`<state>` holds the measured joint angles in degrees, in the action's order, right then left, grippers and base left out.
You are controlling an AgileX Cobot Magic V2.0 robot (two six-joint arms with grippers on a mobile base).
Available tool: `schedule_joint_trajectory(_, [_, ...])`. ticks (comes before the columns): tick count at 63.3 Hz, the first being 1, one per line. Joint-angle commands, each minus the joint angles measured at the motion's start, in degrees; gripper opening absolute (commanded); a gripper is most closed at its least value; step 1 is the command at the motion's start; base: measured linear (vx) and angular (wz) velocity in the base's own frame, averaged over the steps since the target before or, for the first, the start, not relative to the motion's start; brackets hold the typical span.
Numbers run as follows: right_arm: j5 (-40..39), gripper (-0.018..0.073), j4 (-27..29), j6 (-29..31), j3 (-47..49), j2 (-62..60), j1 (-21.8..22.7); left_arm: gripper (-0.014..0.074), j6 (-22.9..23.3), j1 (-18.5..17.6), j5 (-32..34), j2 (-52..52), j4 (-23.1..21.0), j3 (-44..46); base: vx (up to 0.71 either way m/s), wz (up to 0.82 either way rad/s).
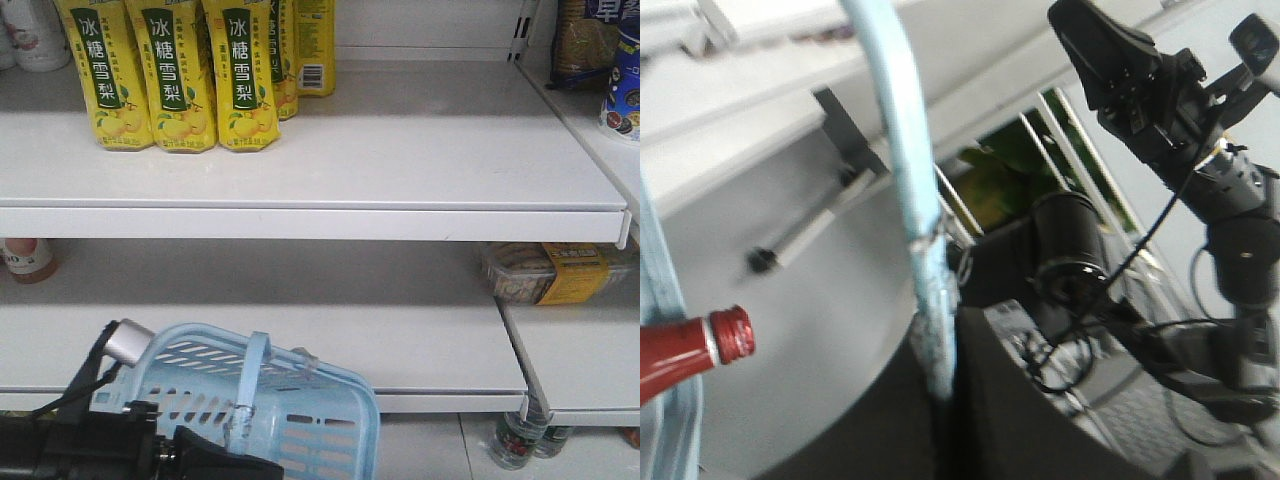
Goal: Place coke in basket with both arms
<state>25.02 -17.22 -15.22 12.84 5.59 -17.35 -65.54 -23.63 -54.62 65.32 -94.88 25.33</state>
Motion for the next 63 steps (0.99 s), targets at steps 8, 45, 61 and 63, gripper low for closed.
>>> schedule_joint_trajectory(8, [-4.03, -0.0009, -0.97, 0.07, 1.5, 0.78, 0.1, -0.0006, -1.45, -1.14, 10.58, -14.11, -3.2, -2.13, 0.0, 0.0])
schedule_joint_trajectory(45, [-3.98, -0.0009, -0.97, 0.07, 1.5, 0.78, 0.1, -0.0006, 6.98, -1.14, 29.13, -39.85, 33.04, -5.93, 0.0, 0.0])
schedule_joint_trajectory(61, [-4.0, -0.0009, -0.97, 0.07, 1.5, 0.78, 0.1, -0.0006, 26.1, -1.14, 39.12, -42.99, 50.71, -10.05, 0.0, 0.0])
schedule_joint_trajectory(63, [-3.94, -0.0009, -0.97, 0.07, 1.5, 0.78, 0.1, -0.0006, 28.15, -1.14, 40.11, -43.4, 52.35, -10.77, 0.0, 0.0])
